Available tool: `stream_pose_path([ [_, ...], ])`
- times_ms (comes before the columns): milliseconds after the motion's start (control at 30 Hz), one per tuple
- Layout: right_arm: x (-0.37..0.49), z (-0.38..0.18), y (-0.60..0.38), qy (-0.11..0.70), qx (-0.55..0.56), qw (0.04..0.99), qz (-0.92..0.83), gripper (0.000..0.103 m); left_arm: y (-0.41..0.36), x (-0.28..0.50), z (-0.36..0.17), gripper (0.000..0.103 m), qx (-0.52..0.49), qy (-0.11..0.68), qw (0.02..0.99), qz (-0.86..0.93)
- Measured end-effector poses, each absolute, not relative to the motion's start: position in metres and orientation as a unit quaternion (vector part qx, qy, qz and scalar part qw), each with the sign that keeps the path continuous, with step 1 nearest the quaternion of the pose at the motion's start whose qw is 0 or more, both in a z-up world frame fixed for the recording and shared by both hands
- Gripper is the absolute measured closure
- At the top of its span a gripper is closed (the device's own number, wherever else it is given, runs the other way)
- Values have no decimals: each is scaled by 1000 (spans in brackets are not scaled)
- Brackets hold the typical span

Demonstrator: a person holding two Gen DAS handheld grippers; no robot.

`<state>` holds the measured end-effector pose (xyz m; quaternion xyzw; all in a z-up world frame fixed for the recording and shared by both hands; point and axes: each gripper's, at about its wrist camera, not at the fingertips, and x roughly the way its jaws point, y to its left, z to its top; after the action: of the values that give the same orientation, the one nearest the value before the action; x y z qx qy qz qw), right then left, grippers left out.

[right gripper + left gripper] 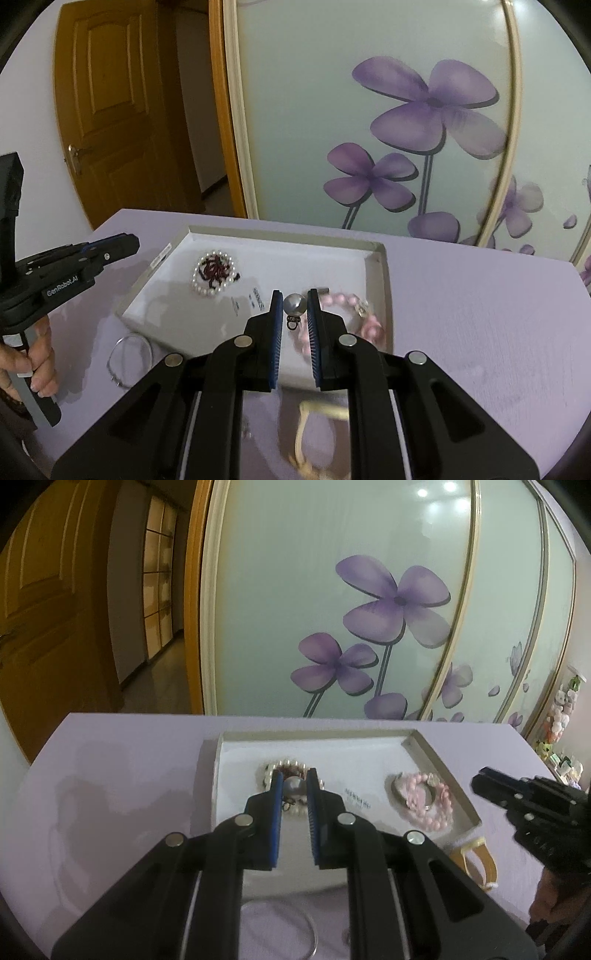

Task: Organize jewelry
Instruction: 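Carry both pearl earrings into the white tray and open both tools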

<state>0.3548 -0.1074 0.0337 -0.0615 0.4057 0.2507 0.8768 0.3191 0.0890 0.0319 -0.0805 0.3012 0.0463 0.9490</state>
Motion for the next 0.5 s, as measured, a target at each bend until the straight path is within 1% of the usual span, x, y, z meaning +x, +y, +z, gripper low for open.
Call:
stream_pose_path([
  [267, 385, 3, -91, 426, -87, 862, 262, 89, 89, 362, 22, 90, -77, 309, 947, 43],
  [500, 389, -16, -87, 439, -92, 851, 273, 89, 85, 379, 8, 90, -70, 319, 944, 38],
])
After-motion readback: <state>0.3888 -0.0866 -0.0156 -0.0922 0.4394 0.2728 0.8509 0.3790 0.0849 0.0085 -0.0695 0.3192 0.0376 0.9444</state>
